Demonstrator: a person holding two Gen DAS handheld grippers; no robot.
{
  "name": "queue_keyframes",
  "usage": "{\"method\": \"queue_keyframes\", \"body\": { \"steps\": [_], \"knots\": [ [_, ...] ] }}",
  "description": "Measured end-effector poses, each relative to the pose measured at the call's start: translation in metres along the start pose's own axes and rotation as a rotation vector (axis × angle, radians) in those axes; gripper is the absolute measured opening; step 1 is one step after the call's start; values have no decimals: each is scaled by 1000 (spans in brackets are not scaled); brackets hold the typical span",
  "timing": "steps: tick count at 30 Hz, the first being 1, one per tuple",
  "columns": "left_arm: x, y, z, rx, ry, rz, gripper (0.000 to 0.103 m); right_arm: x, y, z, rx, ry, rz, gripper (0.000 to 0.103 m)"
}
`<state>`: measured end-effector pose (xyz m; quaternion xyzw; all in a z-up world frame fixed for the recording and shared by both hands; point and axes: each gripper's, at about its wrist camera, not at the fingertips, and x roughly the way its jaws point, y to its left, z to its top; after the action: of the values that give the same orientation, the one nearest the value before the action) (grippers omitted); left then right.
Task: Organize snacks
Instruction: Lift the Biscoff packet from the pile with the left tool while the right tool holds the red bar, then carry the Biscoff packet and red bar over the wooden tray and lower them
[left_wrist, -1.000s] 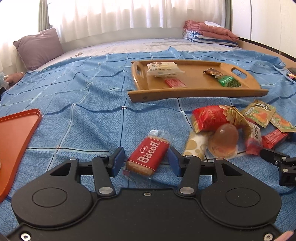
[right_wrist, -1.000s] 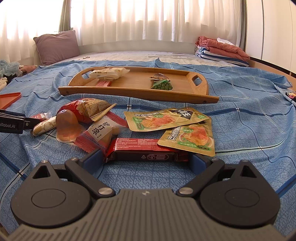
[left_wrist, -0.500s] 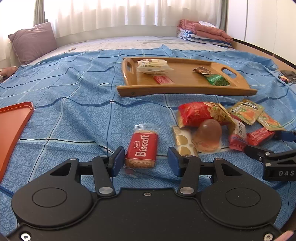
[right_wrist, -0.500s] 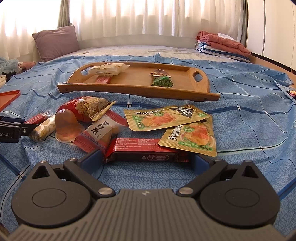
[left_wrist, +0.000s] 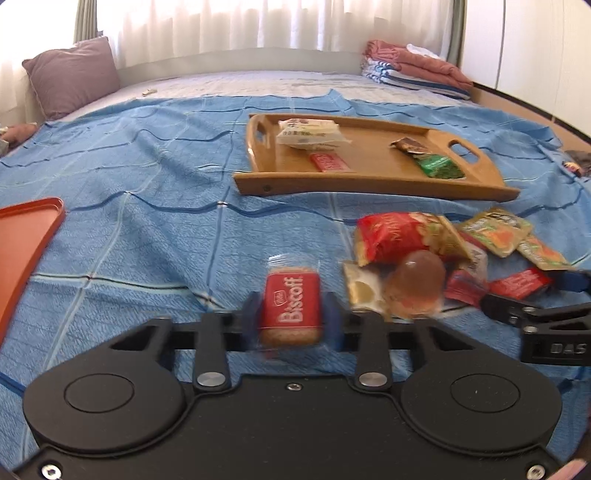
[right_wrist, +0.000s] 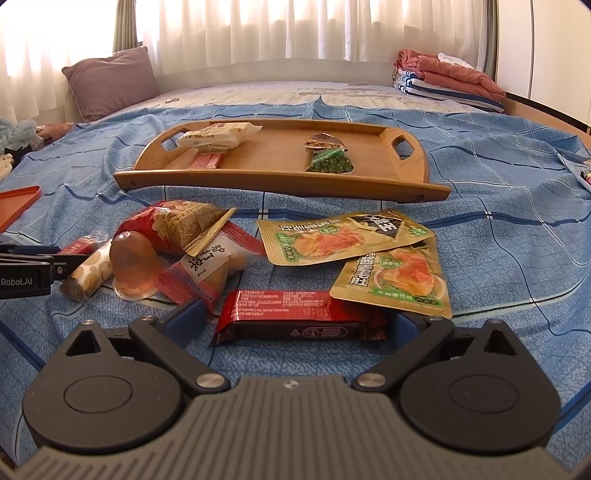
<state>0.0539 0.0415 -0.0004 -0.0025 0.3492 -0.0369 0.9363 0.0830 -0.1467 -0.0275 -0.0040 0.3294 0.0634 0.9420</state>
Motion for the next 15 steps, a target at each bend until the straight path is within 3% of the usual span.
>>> {"method": "queue_keyframes", "body": {
  "steps": [8, 15],
  "knots": [
    [-16, -6, 0, 20, -32, -3, 32, -15, 9, -4, -21, -41, 1, 72],
    [-32, -1, 14, -2, -86, -2, 32, -29, 7, -4, 32, -38, 68, 69]
  ]
}}
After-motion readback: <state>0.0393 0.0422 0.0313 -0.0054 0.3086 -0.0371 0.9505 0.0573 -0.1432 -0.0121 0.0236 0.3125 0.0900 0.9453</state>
